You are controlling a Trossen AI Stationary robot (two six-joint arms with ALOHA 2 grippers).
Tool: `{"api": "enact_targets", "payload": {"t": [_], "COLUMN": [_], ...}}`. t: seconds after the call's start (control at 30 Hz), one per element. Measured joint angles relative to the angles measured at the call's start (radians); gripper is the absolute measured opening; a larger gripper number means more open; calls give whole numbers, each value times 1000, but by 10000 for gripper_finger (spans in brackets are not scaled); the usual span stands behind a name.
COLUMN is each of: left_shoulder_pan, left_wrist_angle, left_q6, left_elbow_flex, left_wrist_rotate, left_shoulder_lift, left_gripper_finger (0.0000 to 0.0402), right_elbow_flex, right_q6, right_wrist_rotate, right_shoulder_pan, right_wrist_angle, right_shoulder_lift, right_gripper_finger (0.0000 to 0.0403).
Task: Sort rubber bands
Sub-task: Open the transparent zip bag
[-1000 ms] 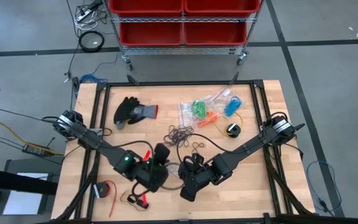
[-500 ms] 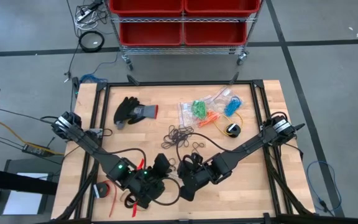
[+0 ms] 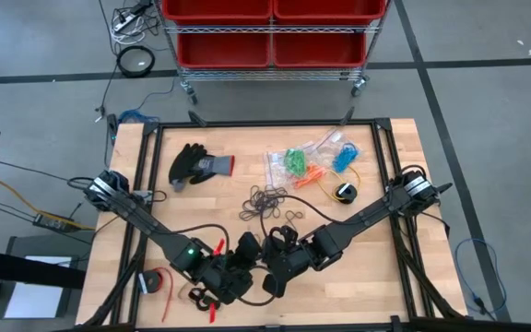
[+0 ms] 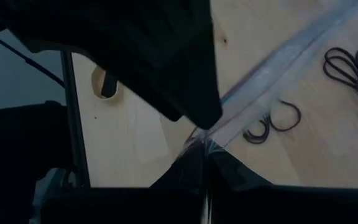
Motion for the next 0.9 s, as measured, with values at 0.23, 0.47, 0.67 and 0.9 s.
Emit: {"api": "enact_targets", "payload": {"t": [0.23,0.47,0.67,0.9], "left_shoulder_pan": [-2,12,31,52], "left_wrist_angle": [62,19,8,8], "left_q6": [25,-37,-86,-88], "left_elbow_flex": [14,34,26,24], "left_wrist_rotate": [-16,81,140,148], "left_shoulder_lift": [1,1,0,0], "left_gripper_finger": [127,127,127,127], "right_elbow_flex": [0,0,0,0], "right_q6": [-5,-6,-3,-8], "right_wrist_rotate": [-5,-5,-6,-4], "right_shoulder_pan": [1,1,1,1], "right_wrist_angle": [-4,-4,-9,-3], "right_shoulder_lift": [0,0,0,0], "right_gripper_finger": [0,0,0,0]}}
